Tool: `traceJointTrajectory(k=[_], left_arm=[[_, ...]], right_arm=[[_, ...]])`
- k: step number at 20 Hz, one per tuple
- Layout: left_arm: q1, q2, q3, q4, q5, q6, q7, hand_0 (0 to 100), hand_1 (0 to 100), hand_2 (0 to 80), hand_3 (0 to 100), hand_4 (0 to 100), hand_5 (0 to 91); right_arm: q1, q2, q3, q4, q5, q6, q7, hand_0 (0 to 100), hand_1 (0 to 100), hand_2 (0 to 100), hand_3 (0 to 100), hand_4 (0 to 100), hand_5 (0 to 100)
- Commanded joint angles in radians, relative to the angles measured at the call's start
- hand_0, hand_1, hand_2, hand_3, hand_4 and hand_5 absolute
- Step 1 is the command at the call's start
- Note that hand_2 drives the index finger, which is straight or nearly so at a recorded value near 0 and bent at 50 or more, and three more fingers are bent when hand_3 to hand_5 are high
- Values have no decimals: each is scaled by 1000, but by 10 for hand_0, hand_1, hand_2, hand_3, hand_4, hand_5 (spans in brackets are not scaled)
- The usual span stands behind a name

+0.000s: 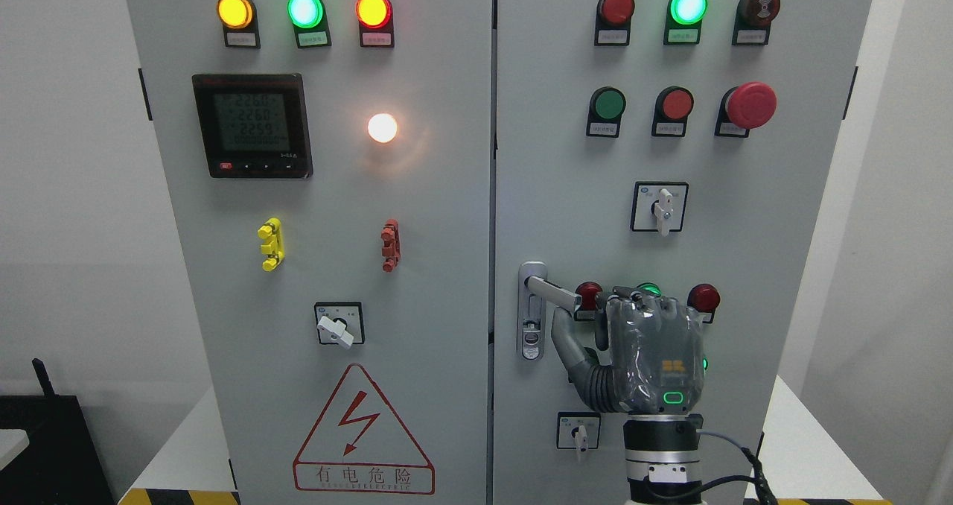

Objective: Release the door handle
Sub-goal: 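Rotate the silver handle outward to horizontal with the right hand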

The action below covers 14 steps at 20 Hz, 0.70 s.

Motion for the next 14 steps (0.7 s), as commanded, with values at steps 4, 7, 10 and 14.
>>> traceJointTrajectory(k=[4,7,10,14], left_arm=[[0,0,-12,-15,0,0,-5,120,389,0,0,0,0],[0,0,-12,-15,0,0,-5,120,389,0,0,0,0],[0,0,-12,-15,0,0,-5,120,389,0,0,0,0],[0,0,-12,-15,0,0,-5,120,389,0,0,0,0]], right_arm=[[-6,0,-5,-3,0,-1,1,491,433,1000,1000,1000,992],[2,1,-5,-3,0,-1,1,492,432,1000,1000,1000,992],[11,1,-5,-3,-3,-2,1,493,432,1000,1000,1000,992],[57,-6,-7,-33,-6,-10,-2,506,445,1000,1000,1000,992]])
